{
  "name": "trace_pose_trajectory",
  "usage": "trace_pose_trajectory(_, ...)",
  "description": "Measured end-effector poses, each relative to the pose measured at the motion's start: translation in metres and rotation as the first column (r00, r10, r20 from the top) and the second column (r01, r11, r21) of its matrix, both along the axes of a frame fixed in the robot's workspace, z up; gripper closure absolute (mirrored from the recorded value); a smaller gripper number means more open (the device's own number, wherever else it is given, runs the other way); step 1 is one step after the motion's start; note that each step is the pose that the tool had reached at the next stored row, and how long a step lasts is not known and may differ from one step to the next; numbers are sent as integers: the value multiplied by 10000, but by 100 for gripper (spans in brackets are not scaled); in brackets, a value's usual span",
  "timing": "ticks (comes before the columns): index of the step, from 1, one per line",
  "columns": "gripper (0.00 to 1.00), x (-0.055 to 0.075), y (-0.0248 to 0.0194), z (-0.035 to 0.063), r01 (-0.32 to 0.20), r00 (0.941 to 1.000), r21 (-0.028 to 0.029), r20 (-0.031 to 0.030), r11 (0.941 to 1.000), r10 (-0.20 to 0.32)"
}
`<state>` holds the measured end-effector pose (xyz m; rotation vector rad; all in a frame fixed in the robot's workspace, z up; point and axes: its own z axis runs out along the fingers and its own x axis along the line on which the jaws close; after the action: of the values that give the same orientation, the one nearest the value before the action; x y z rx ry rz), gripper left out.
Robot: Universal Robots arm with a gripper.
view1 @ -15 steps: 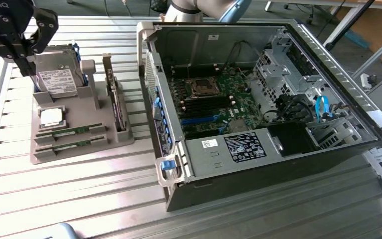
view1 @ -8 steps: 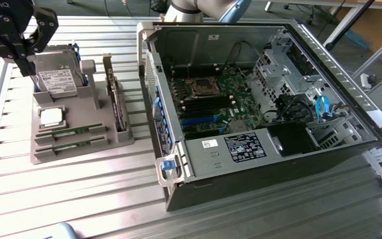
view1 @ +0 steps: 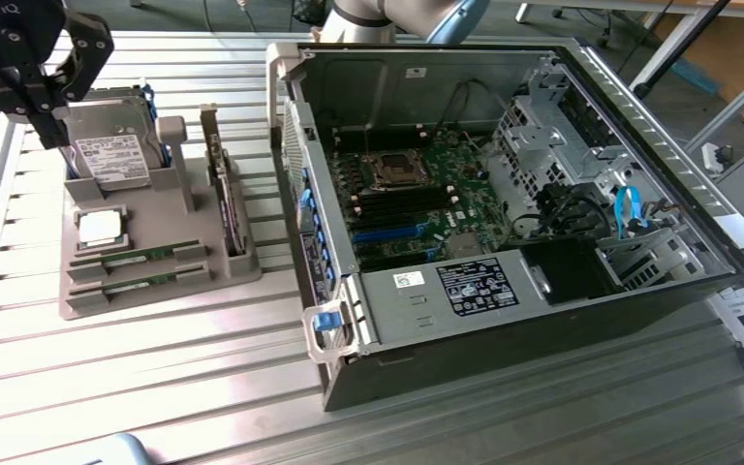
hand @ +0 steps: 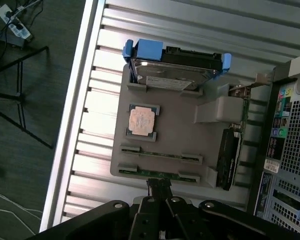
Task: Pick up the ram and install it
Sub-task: 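Pick up the ram and move it above insertion slot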
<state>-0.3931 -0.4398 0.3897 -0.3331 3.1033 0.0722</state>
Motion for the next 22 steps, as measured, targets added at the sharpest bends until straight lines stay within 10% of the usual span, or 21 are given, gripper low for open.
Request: trace_pose_trajectory(22,89,0,0,0,-1394,9902,-7,0,9902,1394)
